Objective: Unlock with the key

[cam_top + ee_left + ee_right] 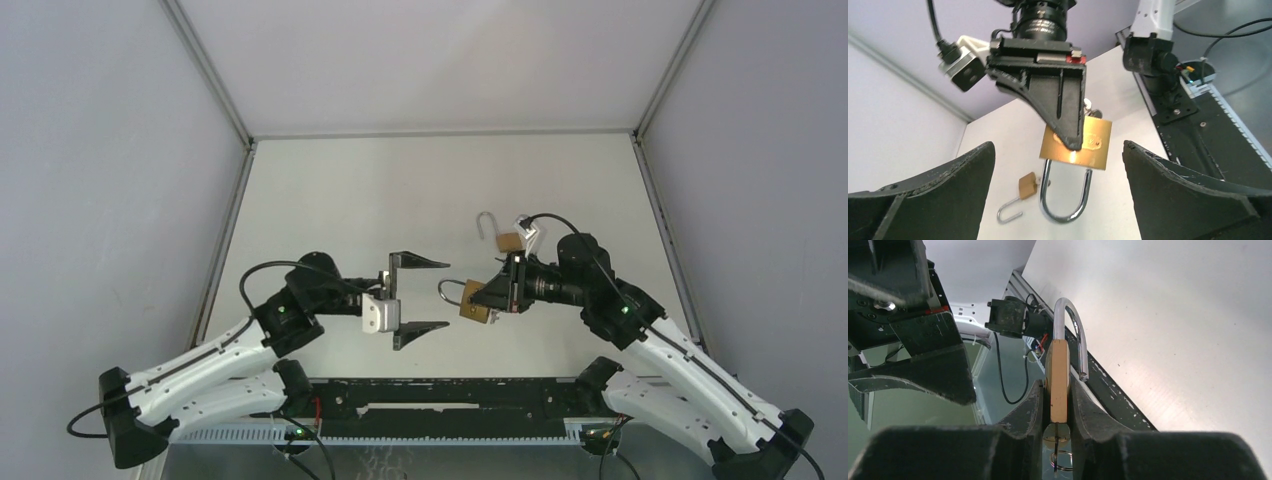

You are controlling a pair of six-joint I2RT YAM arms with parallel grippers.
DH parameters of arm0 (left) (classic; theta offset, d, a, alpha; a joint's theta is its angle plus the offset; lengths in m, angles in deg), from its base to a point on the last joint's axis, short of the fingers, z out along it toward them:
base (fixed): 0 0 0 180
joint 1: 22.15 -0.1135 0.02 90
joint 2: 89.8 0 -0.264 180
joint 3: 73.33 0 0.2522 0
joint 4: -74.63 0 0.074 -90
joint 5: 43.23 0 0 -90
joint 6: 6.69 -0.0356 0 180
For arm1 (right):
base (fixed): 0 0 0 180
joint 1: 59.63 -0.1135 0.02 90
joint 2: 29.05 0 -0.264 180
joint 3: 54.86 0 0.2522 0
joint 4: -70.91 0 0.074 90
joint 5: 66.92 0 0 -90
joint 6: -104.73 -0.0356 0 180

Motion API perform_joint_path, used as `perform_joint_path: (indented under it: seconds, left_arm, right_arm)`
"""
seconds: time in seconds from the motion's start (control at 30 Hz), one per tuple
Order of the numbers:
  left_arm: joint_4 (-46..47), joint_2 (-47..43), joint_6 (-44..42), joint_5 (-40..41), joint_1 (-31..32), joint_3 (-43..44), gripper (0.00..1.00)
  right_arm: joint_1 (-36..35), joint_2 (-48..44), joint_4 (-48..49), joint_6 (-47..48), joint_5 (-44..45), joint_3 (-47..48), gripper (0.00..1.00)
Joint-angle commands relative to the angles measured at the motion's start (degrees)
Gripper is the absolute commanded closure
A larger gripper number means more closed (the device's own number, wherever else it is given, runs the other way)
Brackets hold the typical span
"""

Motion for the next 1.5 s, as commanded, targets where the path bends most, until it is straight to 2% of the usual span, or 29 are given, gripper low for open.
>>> perform_joint_path:
  seconds: [0.0,0.2,0.4,0.67,0.87,1.13,1.3,1.47]
  left_arm:
    - [1.24,-3.15,3.31,8.72,0.09,-2.45,0.00]
    - [1.33,-7.39,-0.07,10.59,0.04,-6.68,0.01]
    - [-1.24,-9.90,-3.45,10.32,0.04,-8.43,0.15]
    - [1.31,-11.14,-4.36,8.00,0.04,-11.68,0.28]
    - [1.98,-10.28,-4.76,6.78,0.06,-12.14,0.31]
    - [2.91,-8.22,-4.61,5.20,0.04,-10.48,0.41]
    - [6.69,-5.33,-1.42,6.39,0.00,-10.03,0.35]
    - [12.44,-4.17,2.17,5.10,0.09,-10.34,0.35]
  right_arm:
    - [2.56,-1.96,2.25,1.79,-2.86,3.53,1.00]
    - [4.92,-2.14,-0.45,2.29,-4.09,5.68,1.00]
    - [5.40,-1.87,-1.93,1.10,-6.74,7.20,1.00]
    - [5.92,-1.14,-3.20,-1.54,-13.20,9.60,1.00]
    - [6.04,-0.18,-2.02,-4.31,-16.16,10.69,1.00]
    - [6.11,0.57,0.87,-7.17,-18.39,10.70,1.00]
    - [6.00,0.60,1.38,-5.97,-20.48,10.70,1.00]
    - [5.96,0.73,0.61,-3.47,-21.40,10.70,1.00]
